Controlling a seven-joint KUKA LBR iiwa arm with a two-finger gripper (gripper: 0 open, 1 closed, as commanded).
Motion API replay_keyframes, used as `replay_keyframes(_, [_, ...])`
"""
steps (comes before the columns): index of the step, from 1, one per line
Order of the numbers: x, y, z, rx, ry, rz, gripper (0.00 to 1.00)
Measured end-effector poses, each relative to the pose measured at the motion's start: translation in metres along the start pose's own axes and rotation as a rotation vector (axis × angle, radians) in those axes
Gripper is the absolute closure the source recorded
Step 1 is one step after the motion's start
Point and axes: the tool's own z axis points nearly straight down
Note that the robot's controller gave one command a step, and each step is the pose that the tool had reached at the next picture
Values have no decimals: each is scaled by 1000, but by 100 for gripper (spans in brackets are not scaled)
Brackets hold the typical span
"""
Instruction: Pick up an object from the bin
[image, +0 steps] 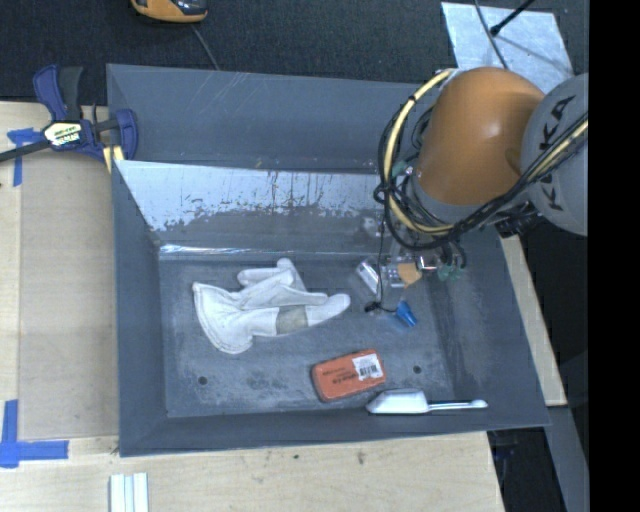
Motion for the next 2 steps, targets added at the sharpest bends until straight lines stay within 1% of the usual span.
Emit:
replay_keyframes(1, [-1,0,-5,0,-8,0,0])
replay_keyframes(2, [-16,12,36,0,-18,0,0])
